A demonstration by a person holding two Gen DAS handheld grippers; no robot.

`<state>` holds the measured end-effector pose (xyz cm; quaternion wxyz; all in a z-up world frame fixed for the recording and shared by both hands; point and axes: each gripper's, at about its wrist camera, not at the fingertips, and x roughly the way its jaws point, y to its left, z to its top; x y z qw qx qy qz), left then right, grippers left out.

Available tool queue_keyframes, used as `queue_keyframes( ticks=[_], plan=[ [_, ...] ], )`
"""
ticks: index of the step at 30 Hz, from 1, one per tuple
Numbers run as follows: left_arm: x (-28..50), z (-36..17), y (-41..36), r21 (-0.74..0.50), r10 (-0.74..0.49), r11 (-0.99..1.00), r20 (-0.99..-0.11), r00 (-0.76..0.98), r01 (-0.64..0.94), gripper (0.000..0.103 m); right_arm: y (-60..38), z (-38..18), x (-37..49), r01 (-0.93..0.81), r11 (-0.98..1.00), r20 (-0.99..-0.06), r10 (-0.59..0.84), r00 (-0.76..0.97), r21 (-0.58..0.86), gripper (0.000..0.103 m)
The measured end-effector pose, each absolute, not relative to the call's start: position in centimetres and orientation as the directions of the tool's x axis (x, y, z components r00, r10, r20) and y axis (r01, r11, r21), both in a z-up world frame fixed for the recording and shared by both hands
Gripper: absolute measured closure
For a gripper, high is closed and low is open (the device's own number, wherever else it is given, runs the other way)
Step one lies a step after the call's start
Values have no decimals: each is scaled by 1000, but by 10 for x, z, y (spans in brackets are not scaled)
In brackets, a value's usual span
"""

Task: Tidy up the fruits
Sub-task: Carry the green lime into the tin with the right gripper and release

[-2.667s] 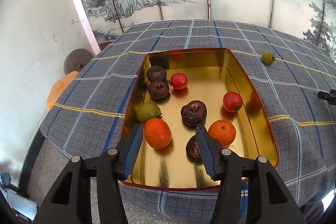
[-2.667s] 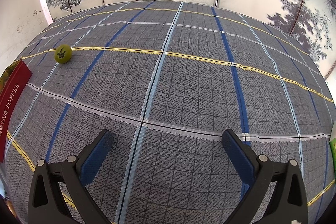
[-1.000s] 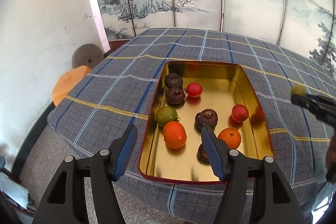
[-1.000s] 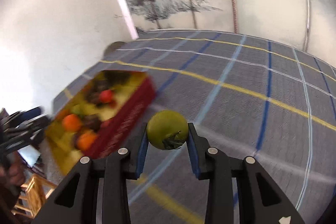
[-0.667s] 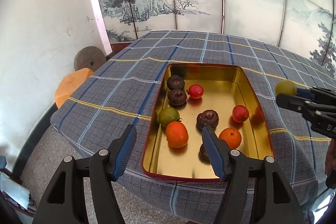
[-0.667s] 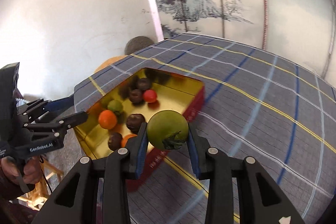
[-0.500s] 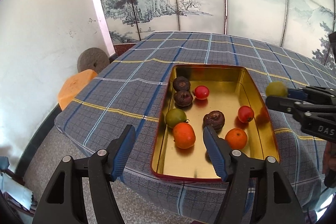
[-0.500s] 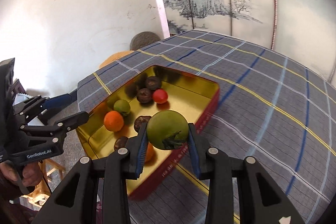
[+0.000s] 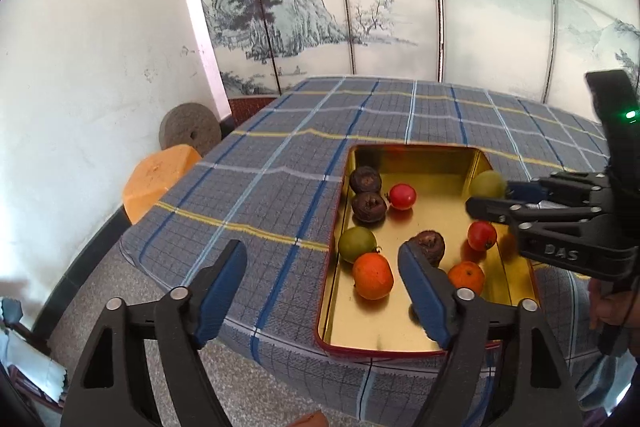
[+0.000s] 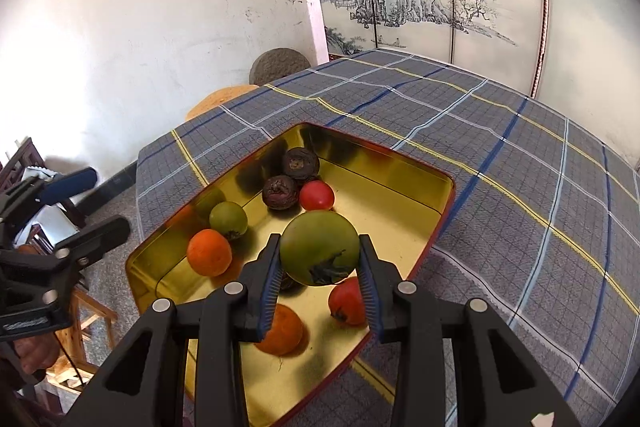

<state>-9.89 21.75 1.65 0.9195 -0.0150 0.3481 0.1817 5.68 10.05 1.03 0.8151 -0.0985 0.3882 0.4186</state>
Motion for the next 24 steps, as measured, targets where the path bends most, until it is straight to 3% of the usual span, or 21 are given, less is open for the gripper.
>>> queue_keyframes(
  ticks=[3,6,24],
  plan=[
    [-104,22,216,116,356,923,-618,701,-366,9,105,5,59,-757,633,-723,598,345,163,69],
    [-109,27,214,128,375,918,-589,715,-376,6,108,2,60,-756,635,-728,593,343,161,69],
    [-112,32,214,111,356,925,-588,726,-364,5,116,-13,66,-743,653,-751,562,346,147,68]
  ],
)
